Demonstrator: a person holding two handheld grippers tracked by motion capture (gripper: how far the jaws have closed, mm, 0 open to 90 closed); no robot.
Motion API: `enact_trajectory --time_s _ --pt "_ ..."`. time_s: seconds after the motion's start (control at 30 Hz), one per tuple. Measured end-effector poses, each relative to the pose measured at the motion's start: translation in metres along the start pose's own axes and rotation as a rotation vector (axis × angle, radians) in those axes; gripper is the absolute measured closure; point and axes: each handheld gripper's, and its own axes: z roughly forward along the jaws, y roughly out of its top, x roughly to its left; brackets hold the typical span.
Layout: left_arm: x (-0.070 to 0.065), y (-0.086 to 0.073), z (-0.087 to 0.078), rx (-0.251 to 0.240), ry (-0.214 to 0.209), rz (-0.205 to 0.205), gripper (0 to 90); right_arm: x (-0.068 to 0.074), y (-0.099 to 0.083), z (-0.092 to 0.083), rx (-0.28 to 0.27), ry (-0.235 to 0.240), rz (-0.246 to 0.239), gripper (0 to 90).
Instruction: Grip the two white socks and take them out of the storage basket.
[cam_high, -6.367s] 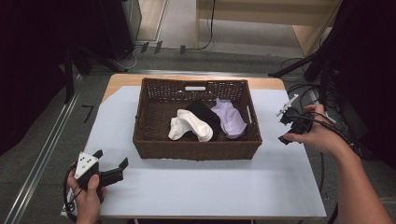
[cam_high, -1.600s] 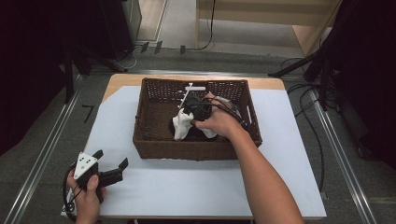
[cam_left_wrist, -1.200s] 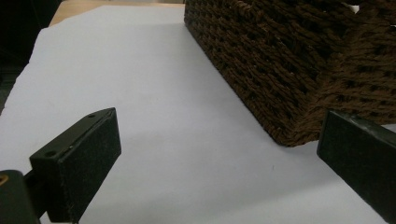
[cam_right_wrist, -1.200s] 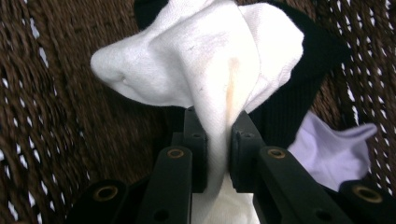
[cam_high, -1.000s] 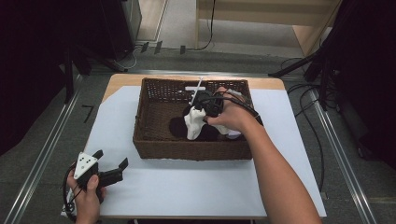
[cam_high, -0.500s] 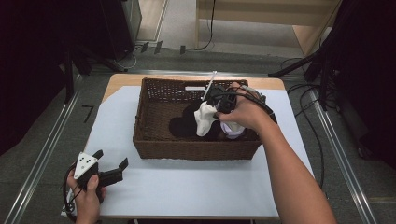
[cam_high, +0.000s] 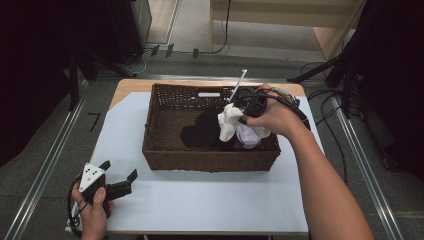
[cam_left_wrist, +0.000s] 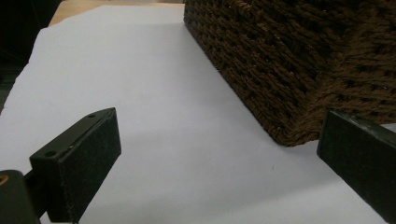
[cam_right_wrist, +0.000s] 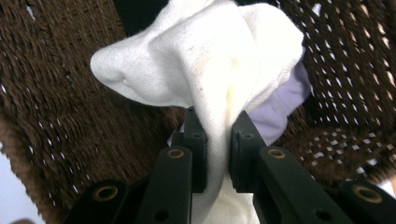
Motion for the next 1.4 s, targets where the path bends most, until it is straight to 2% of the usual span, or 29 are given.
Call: enact_trajectory --time_s 0.77,1.1,1.4 --pt "0.000 0.000 0.000 0.002 0.003 0.004 0.4 -0.025 -0.055 -0.037 -0.027 -0.042 0.088 80.0" --pt "-0.001 0.000 0.000 0.002 0.004 0.003 0.4 -0.032 -0.073 -0.042 -0.029 -0.045 0.120 80.0" --pt "-0.001 0.000 0.000 0.002 0.004 0.002 0.4 -0.041 -0.095 -0.043 -0.023 -0.045 0.163 80.0"
